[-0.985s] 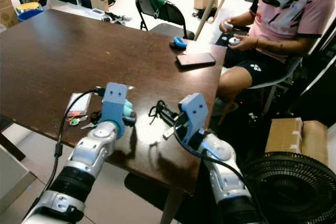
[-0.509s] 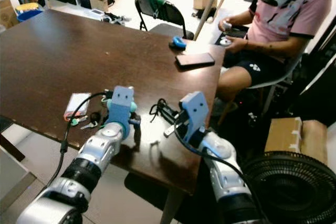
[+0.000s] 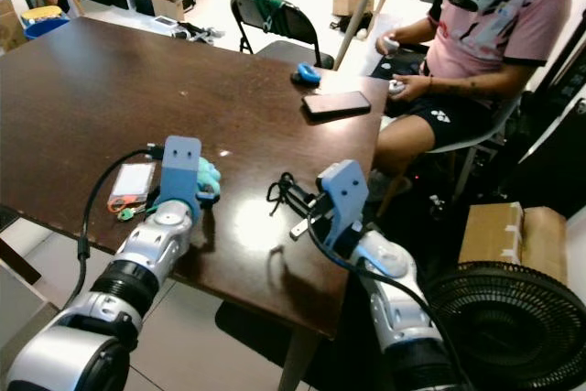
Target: Hang keys on a hook
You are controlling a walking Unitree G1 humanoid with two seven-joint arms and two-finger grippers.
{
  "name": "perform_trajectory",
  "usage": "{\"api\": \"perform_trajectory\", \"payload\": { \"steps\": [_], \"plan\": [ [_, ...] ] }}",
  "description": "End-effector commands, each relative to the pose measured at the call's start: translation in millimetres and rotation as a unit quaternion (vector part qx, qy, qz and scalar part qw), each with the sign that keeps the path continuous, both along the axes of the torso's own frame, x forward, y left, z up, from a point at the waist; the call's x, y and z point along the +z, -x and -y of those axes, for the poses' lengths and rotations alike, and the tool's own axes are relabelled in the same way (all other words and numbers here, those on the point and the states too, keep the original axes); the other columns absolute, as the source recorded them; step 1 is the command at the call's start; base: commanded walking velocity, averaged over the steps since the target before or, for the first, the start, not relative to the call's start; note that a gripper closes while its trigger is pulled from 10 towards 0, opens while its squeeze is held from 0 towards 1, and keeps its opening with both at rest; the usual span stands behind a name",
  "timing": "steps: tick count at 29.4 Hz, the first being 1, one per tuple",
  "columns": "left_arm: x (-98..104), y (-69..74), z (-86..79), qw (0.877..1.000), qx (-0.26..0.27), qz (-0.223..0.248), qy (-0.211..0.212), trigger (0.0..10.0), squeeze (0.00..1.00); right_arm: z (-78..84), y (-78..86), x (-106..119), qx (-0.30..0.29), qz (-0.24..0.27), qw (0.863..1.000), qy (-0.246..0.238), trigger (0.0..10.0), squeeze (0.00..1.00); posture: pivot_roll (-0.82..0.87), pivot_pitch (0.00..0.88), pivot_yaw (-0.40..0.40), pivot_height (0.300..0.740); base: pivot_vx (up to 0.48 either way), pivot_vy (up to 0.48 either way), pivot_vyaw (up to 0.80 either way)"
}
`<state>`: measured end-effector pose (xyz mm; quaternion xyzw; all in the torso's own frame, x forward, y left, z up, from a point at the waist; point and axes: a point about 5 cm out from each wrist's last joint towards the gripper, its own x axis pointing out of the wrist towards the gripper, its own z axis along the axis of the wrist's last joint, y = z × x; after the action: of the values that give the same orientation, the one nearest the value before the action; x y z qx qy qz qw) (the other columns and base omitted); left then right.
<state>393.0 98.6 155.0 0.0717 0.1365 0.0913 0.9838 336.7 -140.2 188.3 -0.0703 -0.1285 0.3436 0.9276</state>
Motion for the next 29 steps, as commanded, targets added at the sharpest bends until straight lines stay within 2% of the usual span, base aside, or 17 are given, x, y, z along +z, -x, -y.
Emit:
{"api": "perform_trajectory", "payload": {
  "steps": [1, 5, 6, 10, 22, 29],
  "plan": [
    [-14.2, 4.6, -1.8, 1.0, 0.005, -0.02, -0.009, 4.9, 0.0, 0.2, 1.0, -2.3, 0.0, -0.003, 1.0, 0.001, 10.0, 0.0, 0.03, 0.125, 0.092, 0.74, 0.0, 0.0, 0.0],
    [-21.3, 6.8, 1.7, 0.999, -0.001, -0.028, -0.02, 4.4, 0.0, 1.9, 1.4, -1.2, 0.0, -0.002, 1.0, 0.002, 10.0, 0.0, 0.02, 0.133, 0.088, 0.74, 0.0, 0.0, 0.0],
    [-24.8, 7.6, 2.7, 0.999, -0.004, -0.033, -0.024, 0.0, 0.0, 3.2, 1.9, -0.9, -0.001, -0.001, 1.0, 0.003, 10.0, 0.0, 0.01, 0.137, 0.087, 0.74, 0.0, 0.0, 0.0],
    [-28.1, 8.1, 3.3, 0.999, -0.007, -0.037, -0.027, 0.0, 0.0, 5.6, 3.1, -0.5, -0.003, -0.001, 1.0, 0.005, 10.0, 0.0, 0.01, 0.141, 0.086, 0.74, 0.0, 0.0, 0.0],
    [-21.4, 5.1, 3.2, 1.0, -0.005, -0.018, -0.001, 0.0, 0.0, 4.3, 3.1, -1.2, -0.002, -0.003, 1.0, 0.005, 10.0, 0.0, 0.02, 0.148, 0.082, 0.74, 0.0, 0.0, 0.0],
    [-8.8, 2.4, 1.6, 0.999, -0.027, 0.023, 0.003, 0.0, 0.0, 4.8, 3.3, -1.1, -0.002, -0.004, 1.0, 0.005, 10.0, 0.0, 0.02, 0.151, 0.085, 0.74, 0.0, 0.0, 0.0]
  ]
}}
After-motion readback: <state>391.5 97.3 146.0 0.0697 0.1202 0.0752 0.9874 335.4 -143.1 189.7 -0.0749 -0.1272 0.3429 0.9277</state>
